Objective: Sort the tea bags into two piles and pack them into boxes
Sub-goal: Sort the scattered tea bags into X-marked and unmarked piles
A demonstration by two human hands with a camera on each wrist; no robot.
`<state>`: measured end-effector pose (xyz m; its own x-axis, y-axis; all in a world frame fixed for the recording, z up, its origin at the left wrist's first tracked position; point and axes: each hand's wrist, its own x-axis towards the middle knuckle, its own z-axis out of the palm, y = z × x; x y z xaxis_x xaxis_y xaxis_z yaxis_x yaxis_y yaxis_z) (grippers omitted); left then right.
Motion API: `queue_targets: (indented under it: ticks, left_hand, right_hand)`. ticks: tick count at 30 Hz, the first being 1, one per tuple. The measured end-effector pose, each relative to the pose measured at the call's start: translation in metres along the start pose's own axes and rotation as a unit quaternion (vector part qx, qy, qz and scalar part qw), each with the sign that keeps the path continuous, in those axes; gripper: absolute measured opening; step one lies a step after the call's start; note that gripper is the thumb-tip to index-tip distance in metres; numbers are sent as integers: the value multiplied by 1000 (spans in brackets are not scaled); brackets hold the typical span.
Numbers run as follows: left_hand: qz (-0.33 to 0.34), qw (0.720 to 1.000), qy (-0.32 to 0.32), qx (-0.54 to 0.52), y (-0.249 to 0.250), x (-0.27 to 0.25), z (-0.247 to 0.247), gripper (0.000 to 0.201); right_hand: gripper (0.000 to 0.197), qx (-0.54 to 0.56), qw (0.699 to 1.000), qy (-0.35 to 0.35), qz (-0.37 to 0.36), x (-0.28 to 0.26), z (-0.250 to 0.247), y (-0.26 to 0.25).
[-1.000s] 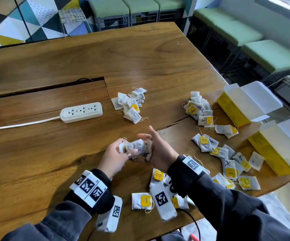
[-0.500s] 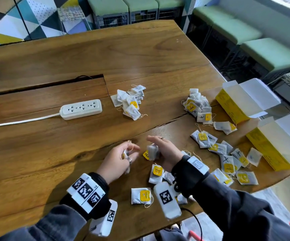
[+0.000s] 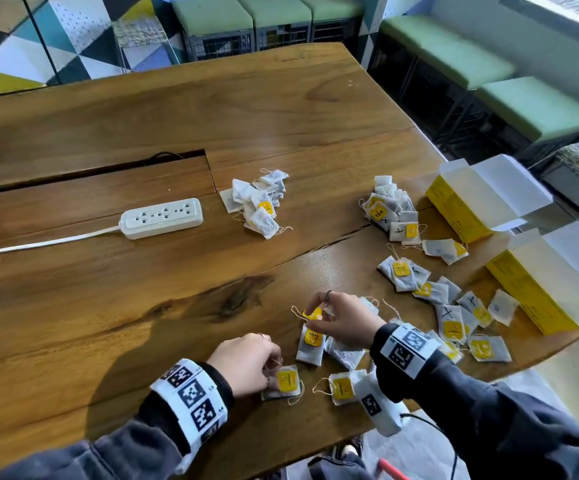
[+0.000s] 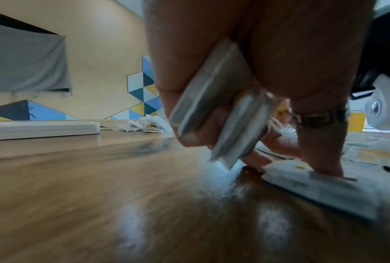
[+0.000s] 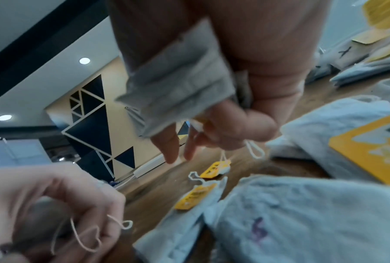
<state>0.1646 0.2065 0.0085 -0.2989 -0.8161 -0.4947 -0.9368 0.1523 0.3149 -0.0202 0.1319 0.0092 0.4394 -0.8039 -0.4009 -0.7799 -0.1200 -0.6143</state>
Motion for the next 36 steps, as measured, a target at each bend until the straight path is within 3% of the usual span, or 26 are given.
queue_targets:
  ticks: [6,10,13,15,16,18,19,20,22,24,26,30,34,36]
  left_hand:
    - [-19,999,0,-34,-9,-4,2,29]
    - [-13,999,-28,-14,-2,-1,5,27]
    - [-18,990,-33,-138,-10,2,-3,22]
    - [-38,943,-27,-330,-16,1,-16,16]
    - [-50,891,-27,-450,-18,-1,-23,14]
    - [-36,723,-35,-689,-20,-7,-36,4]
    - [-8,637,-38,-770,-23,-8,-39,8]
    - [27,572,-49,-818,-24,-8,-42,15]
    - [78,493,-67,-864,-23,-5,-44,27]
    - [90,462,-71,-879,-21,-1,-44,38]
    - [96,450,-79,-884,-17,1,-45,39]
    - [72,466,-79,-879,-14,2,-48,30]
    - [-3,446,-66,-892,-14,4,-49,64]
    - [-18,452,-69,-889,-16,2,-49,65]
  right_hand:
    - [43,-159,976,-129,-74,-4,2,4]
    - [53,-261,955,-129,-66,-2,8,3]
    - [49,-266,953,-121,-84,1,6,1]
    - [42,-263,954,-117,-88,1,5,0]
    - [38,-257,956,-113,-89,2,5,1]
    - [35,-236,963,-95,-88,3,6,3]
    - [35,-226,967,-82,-87,4,6,5]
    - [35,-216,970,-71,-87,5,7,7]
    - [32,-200,974,-60,-92,5,7,9]
    - [30,-188,976,-58,-90,4,7,10]
    - [34,-179,979,-59,-82,4,6,10]
    - [31,-168,981,-56,-74,7,6,11]
    - [21,-128,990,7,-63,7,3,13]
    - [17,-95,992,61,-61,8,2,13]
